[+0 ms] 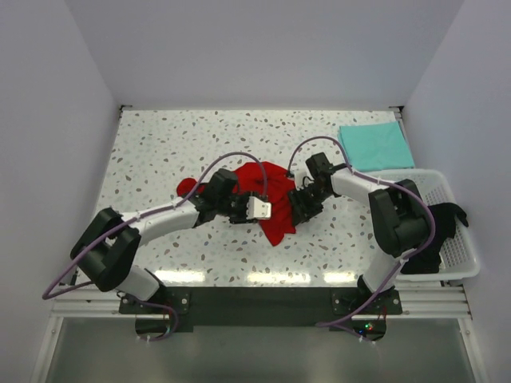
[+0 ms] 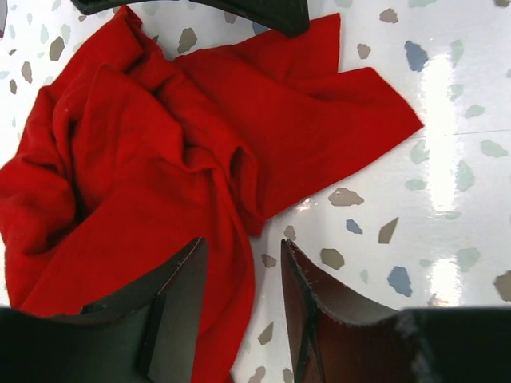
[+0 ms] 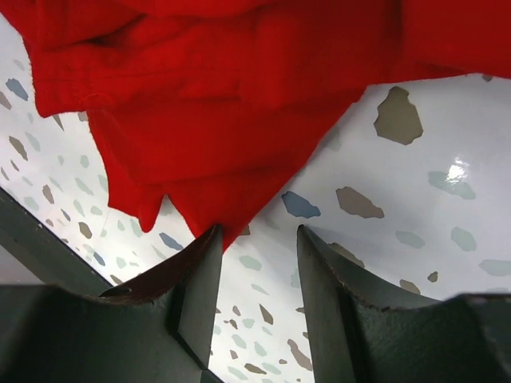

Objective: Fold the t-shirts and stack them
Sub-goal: Flatten the tshirt out

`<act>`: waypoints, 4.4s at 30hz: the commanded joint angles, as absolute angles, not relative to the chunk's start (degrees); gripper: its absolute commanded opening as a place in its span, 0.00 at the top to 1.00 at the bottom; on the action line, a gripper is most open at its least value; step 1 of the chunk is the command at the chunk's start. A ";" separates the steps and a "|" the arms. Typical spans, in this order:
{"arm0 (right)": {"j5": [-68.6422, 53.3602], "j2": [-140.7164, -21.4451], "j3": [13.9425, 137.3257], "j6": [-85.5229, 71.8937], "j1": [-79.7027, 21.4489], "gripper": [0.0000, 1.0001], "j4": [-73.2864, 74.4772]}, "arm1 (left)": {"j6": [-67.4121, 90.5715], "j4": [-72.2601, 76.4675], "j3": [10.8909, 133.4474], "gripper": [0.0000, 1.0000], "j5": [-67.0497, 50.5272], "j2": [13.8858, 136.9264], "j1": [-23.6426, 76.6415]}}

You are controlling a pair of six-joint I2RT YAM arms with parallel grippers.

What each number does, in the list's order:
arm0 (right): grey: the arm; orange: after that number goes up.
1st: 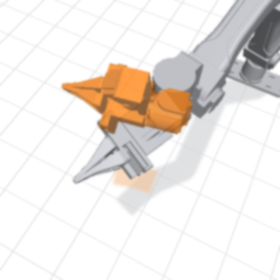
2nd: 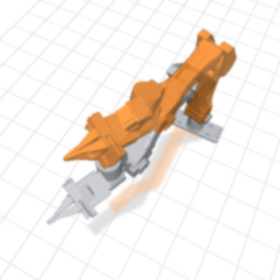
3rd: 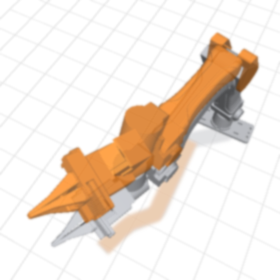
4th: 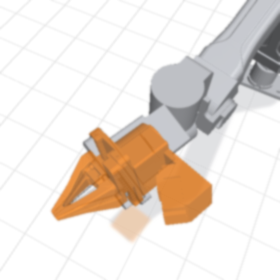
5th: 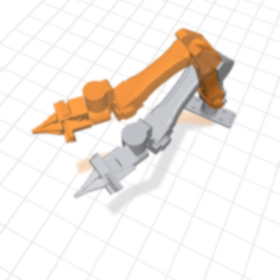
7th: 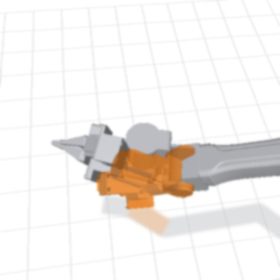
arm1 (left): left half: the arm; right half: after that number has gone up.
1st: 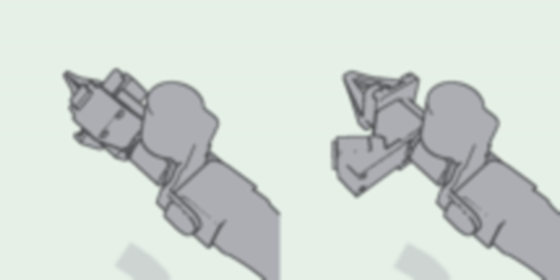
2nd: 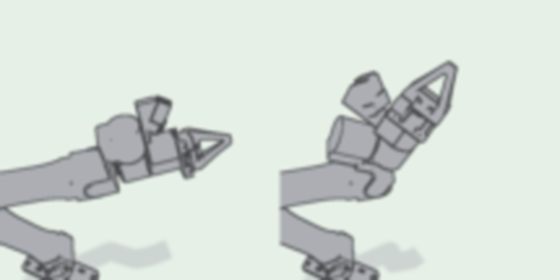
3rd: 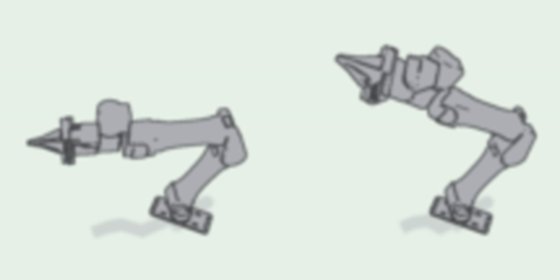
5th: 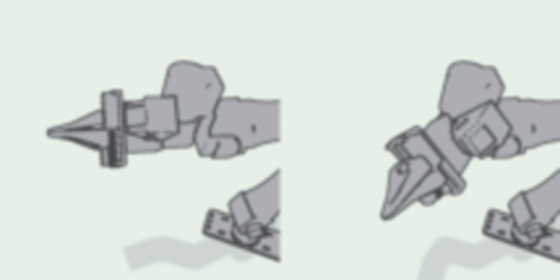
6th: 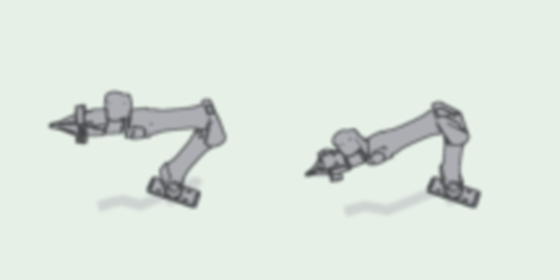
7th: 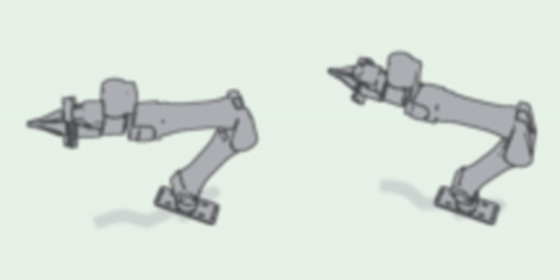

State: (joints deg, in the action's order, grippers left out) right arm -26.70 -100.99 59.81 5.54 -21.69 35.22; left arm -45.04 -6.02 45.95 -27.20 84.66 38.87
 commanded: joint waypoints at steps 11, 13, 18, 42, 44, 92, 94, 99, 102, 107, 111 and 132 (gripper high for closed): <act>-26.28 -103.45 61.61 4.48 -21.62 0.62 32.61 | -50.45 2.90 46.23 0.64 -24.78 92.54 40.25; -26.28 -103.54 61.79 4.57 -21.62 0.64 32.78 | -50.45 3.08 46.32 0.66 -24.70 93.07 40.25; -26.72 -104.32 62.66 4.74 -21.53 0.79 33.48 | -50.36 3.25 47.11 0.74 -24.52 94.83 40.25; -21.34 -96.94 72.68 17.84 -15.46 0.96 50.53 | -50.02 -30.68 51.77 1.00 -25.13 75.40 -6.13; -22.76 -96.94 73.12 18.02 -18.10 0.84 50.89 | -48.26 -30.59 53.26 1.00 -25.66 79.96 -10.80; -2.46 -110.06 71.28 14.23 -47.72 0.50 41.04 | -49.84 -31.38 44.47 0.47 -28.93 79.27 -6.86; -3.51 -107.94 69.88 15.72 -47.72 0.45 43.14 | -49.49 -30.85 44.65 0.54 -27.69 81.38 -6.86; -8.08 -103.54 68.38 18.63 -47.73 0.41 46.49 | -47.03 -29.88 47.10 0.71 -24.44 88.75 -6.94; -8.70 -104.85 67.16 18.90 -48.07 0.42 46.06 | -45.62 -30.23 48.95 0.77 -23.99 91.66 -7.21; -3.44 -107.84 62.07 20.21 -47.99 0.45 42.28 | -45.70 -31.73 51.32 0.83 -23.12 92.63 -7.99; -0.09 -105.30 58.28 21.62 -47.73 0.91 41.04 | -48.25 -34.45 54.22 0.96 -23.55 94.04 -12.03; -13.54 -83.15 62.49 26.72 -27.34 1.00 55.90 | -56.89 -38.09 54.34 0.38 -35.25 81.76 -5.47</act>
